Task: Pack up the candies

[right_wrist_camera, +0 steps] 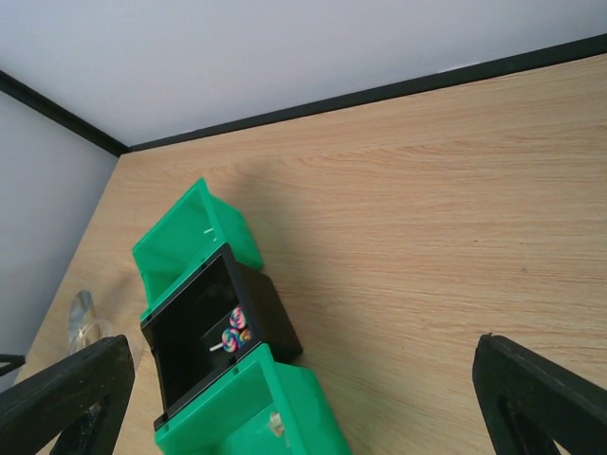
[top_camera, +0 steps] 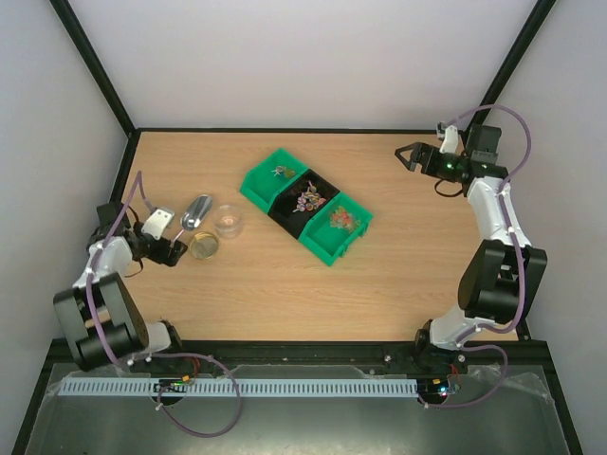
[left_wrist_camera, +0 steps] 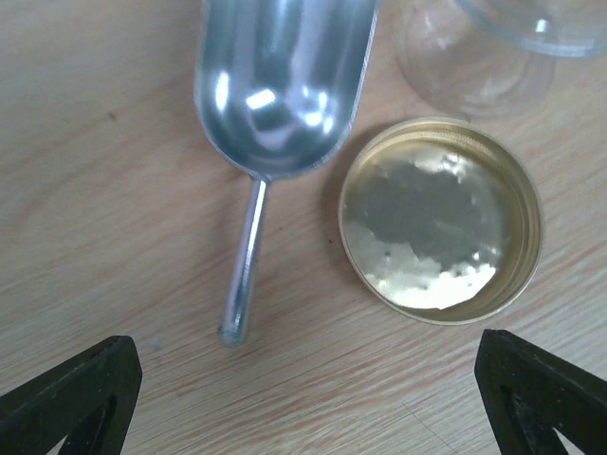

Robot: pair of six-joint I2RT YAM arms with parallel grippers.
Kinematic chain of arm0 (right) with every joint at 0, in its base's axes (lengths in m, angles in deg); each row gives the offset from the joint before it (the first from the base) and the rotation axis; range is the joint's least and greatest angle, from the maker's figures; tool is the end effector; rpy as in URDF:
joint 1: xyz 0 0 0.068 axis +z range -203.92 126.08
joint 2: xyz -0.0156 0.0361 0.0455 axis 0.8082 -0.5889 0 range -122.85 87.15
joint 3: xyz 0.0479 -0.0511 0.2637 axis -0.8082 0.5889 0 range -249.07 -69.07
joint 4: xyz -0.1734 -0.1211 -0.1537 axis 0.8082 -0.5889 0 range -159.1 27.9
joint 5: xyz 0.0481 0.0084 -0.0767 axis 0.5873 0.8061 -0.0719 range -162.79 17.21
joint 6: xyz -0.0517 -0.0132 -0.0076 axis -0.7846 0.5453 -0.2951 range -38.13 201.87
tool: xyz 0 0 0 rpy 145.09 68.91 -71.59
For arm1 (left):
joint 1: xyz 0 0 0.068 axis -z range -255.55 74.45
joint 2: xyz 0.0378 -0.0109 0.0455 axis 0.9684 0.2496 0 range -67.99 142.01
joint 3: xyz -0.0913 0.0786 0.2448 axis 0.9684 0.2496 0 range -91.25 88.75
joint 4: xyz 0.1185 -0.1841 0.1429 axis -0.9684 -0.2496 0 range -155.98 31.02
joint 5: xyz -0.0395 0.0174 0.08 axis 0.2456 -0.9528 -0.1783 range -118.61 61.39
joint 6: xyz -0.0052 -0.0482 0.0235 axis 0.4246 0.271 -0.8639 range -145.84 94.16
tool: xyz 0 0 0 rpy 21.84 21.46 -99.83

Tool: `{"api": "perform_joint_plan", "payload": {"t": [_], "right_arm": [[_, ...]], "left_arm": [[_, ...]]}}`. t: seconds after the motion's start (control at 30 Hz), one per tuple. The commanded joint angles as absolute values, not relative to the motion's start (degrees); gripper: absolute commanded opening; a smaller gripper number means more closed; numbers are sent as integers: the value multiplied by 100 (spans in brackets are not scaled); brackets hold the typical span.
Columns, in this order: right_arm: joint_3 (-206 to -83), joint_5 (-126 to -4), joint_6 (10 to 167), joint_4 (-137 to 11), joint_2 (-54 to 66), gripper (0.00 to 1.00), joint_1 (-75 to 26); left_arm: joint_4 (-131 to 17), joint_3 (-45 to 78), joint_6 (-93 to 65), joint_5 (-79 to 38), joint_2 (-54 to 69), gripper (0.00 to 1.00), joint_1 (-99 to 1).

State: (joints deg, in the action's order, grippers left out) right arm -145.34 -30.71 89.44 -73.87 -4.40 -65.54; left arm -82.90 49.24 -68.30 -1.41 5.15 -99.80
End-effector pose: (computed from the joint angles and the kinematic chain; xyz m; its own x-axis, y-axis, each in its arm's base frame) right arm 0.3660 -0.0509 0.3252 -0.4990 0.2023 -0.8427 -0.3727 0.8277 0.4194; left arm 0.2231 0.0826 0.1914 -0.6635 0.3596 -0.6561 0.4147 0.9067 0.0776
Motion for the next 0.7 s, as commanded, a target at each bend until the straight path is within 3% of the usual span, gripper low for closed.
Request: {"api": "perform_joint_plan", "payload": {"t": [0.0, 0.33, 0.67], "right_arm": [[-14463, -2730, 8487, -7934, -50, 99, -6577], [-14356, -2666, 8321, -8192, 143, 98, -6570], [-14268, -2815, 8371, -8133, 181, 99, -6553]], "left_arm": [[-8458, 4675, -8172, 511, 1167, 99, -10204], [-7723, 4407, -8445, 537, 2223, 98, -10437], [-7042, 4251, -8898, 468, 2956, 79, -10465]]}}
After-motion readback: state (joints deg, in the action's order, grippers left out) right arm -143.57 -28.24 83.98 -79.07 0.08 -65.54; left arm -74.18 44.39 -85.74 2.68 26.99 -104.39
